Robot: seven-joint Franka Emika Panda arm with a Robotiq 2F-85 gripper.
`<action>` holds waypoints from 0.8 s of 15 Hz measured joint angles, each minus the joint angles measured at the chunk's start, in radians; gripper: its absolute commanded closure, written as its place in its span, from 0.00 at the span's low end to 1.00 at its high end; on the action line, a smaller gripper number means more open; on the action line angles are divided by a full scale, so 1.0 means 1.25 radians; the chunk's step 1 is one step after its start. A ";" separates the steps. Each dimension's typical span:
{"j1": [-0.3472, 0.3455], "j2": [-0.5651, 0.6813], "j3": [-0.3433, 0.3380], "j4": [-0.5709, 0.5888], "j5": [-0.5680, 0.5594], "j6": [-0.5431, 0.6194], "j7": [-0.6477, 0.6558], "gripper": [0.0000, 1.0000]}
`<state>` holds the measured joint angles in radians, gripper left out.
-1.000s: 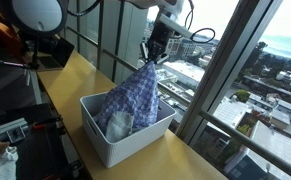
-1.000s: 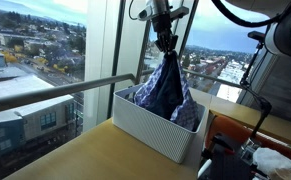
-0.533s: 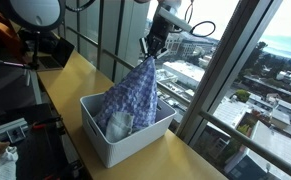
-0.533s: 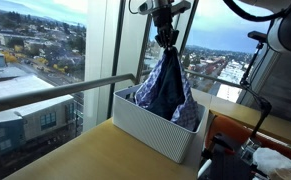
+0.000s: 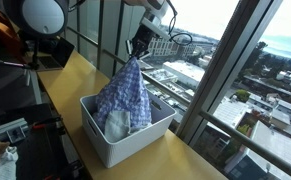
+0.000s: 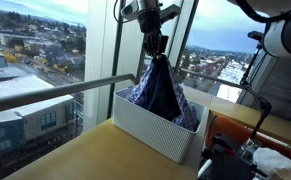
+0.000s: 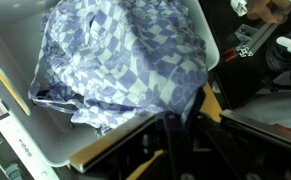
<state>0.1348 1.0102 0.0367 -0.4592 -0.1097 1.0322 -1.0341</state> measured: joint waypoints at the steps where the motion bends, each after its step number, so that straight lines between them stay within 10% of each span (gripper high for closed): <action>1: 0.004 0.010 0.006 0.000 0.009 -0.006 0.018 0.98; 12: -0.046 0.076 0.004 -0.030 0.016 -0.156 0.135 0.98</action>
<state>0.0771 1.1056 0.0419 -0.4965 -0.0899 0.8376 -0.8659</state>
